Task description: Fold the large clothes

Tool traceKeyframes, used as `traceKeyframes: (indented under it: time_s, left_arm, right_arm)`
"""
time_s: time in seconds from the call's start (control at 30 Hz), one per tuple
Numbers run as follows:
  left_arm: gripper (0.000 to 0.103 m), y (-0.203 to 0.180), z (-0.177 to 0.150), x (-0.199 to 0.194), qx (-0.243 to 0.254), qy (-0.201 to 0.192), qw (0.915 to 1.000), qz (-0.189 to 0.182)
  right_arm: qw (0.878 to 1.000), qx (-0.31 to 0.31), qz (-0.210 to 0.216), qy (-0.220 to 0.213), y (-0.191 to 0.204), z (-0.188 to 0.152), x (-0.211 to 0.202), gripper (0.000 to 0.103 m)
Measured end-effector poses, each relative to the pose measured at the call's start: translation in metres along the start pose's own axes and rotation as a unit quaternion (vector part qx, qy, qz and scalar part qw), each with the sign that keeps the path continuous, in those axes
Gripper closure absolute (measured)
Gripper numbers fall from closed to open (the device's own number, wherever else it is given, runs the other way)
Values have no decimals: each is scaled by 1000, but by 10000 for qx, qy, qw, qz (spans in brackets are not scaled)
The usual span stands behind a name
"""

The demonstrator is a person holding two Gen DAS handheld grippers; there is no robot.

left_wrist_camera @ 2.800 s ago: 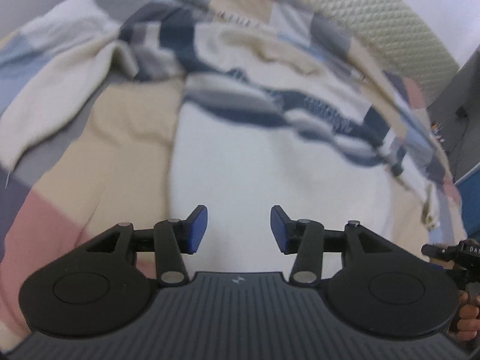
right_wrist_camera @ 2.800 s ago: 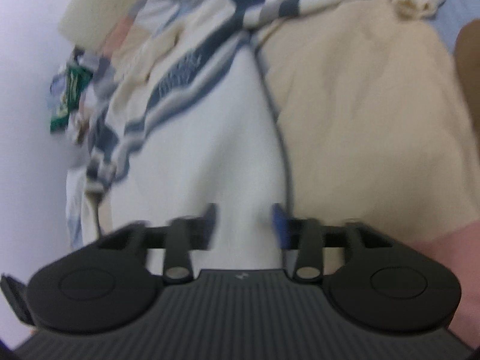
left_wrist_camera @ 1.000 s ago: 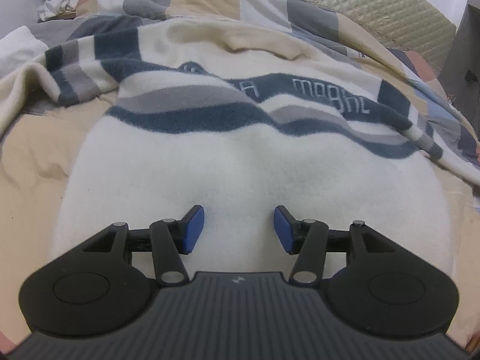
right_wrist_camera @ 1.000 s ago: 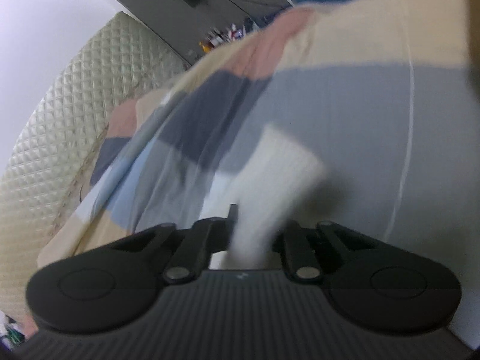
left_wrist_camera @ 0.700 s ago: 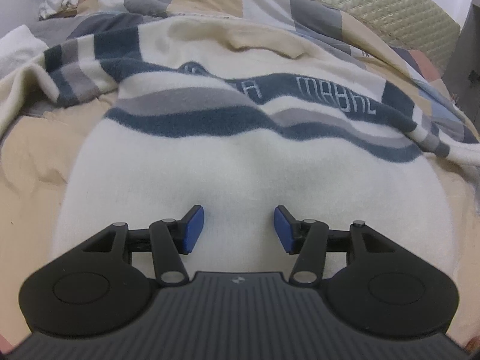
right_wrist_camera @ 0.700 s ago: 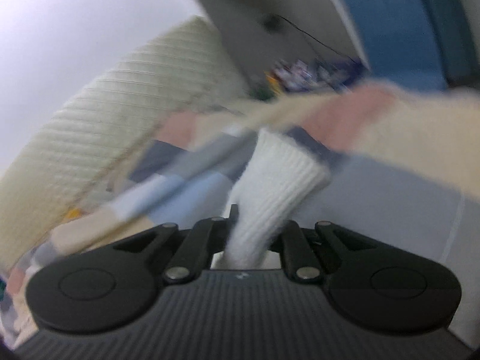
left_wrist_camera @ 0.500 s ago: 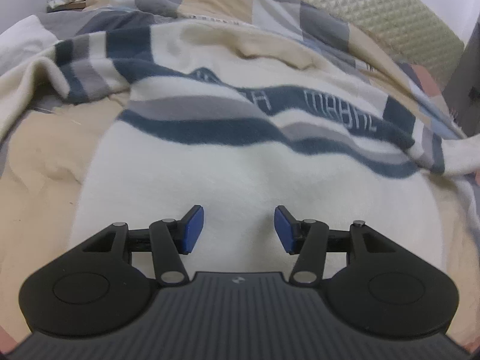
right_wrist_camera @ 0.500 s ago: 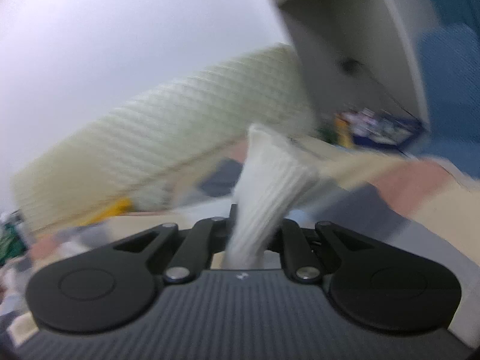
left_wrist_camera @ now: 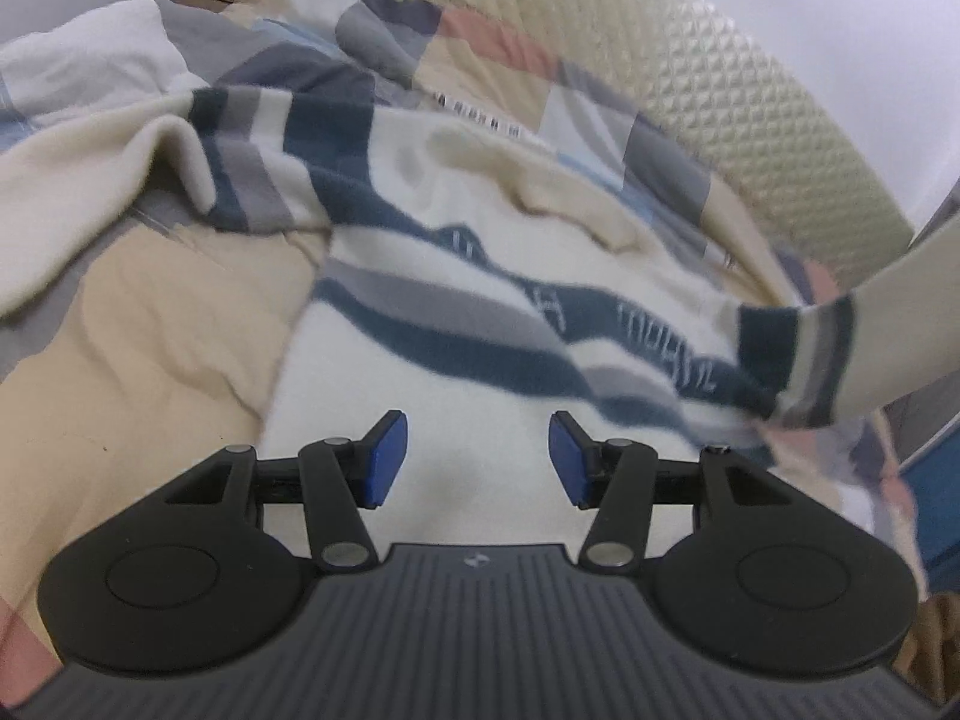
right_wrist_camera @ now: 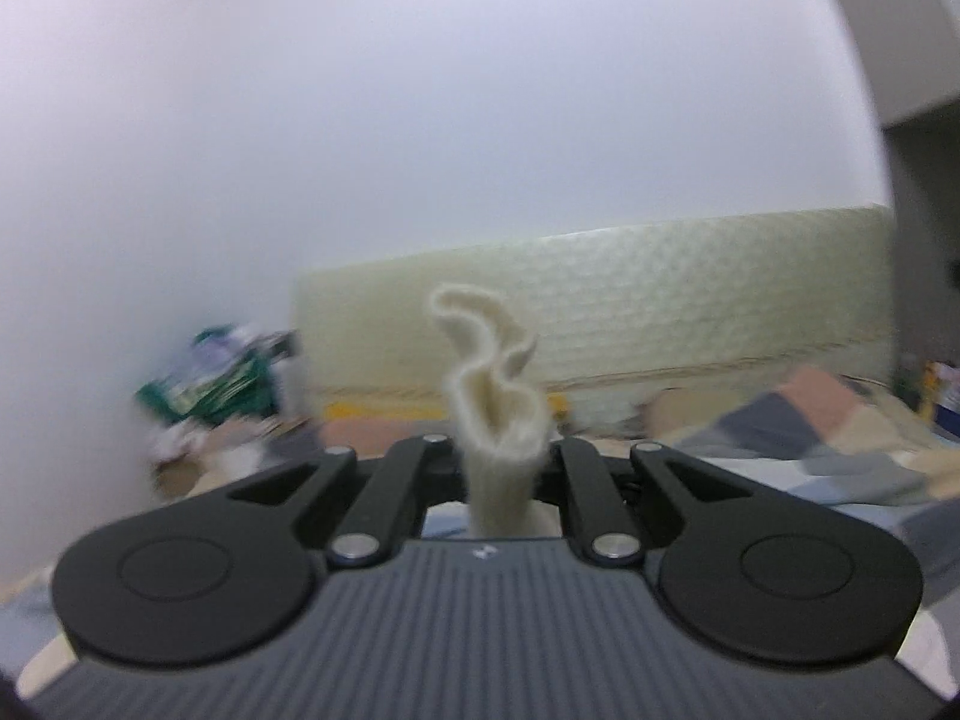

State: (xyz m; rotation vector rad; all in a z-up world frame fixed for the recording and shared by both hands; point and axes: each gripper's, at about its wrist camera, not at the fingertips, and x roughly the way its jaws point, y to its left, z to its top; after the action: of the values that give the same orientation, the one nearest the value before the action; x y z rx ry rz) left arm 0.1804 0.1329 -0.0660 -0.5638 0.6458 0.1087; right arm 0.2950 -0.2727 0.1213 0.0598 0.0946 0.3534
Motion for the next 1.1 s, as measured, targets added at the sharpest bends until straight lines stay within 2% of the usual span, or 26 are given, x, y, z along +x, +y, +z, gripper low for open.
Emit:
traceKeyframes:
  time_s: [0.1,0.3,0.5,0.63,0.73,0.77,0.8,0.93,1.1]
  left_arm:
    - [45,5,6,-11,-99,-68,9998,-184]
    - [45,23,15,-32,-415,-265,9979,-414]
    - [45,51,26,-40,-975,-301,9932,-567]
    - [45,56,26,-39,-1030,-237,9925,-607]
    - [45,53,25,-37,-945,-184,9932,-649]
    - [45,51,25,-37,-892,-175,9936,-672]
    - [45,48,23,-37,-834,-178,9940,-684]
    - [45,36,18,-36,-583,-119,9955,-738]
    - [45,23,6,-31,-324,102,9961,-809]
  right_arm:
    - [9987,-199,417,225,52,-23,-8,93]
    - [9906,168,1066,835,113,-94,-19,93]
    - [9779,13,1243,1680,165,-183,-14,91]
    - [9671,-94,1309,2178,183,-227,-18,89]
    - [9581,-22,1382,2507,183,-235,-20,78]
    - [9552,29,1443,2585,186,-239,-25,64]
    - [9508,108,1548,2681,184,-238,-28,56]
    - [9445,-40,1730,2793,180,-236,-46,53]
    - [9472,167,1720,2701,153,-228,-66,53]
